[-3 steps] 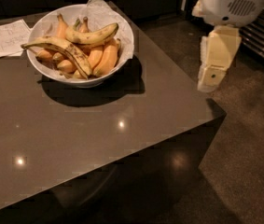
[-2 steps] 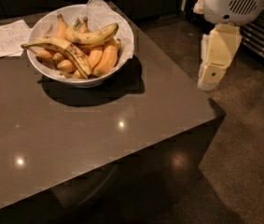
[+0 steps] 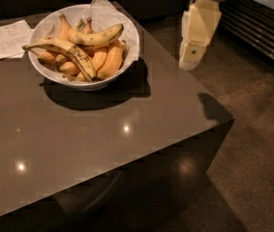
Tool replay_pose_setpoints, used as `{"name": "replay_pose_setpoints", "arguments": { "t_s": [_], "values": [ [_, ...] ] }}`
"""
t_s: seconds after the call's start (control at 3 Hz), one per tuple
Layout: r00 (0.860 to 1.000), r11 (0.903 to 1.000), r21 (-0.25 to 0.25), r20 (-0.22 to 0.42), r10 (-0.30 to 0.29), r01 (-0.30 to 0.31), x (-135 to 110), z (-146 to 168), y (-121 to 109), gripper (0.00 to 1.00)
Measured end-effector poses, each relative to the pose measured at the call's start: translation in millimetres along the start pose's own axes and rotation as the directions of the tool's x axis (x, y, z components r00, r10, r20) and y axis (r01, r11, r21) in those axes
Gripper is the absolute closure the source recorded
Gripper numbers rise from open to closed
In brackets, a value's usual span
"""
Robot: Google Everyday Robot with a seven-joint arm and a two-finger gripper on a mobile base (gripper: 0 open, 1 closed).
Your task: Pick banana from white bowl
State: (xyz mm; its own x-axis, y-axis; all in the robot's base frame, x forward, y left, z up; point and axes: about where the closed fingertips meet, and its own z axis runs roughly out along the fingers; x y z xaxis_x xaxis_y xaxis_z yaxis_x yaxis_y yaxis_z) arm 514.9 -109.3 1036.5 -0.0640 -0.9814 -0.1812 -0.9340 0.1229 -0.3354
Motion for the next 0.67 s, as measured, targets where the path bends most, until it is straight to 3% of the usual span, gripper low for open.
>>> {"name": "replay_pose_setpoints", "arguments": {
  "t_s": [0.33, 0.67],
  "values": [
    [0.998, 0.997, 0.037, -0.011, -0.067, 0.068, -47, -2, -31, 0.0],
    [0.995, 0.9933, 0.067, 0.018, -0.095, 0.094, -69, -2, -39, 0.0]
  ]
}}
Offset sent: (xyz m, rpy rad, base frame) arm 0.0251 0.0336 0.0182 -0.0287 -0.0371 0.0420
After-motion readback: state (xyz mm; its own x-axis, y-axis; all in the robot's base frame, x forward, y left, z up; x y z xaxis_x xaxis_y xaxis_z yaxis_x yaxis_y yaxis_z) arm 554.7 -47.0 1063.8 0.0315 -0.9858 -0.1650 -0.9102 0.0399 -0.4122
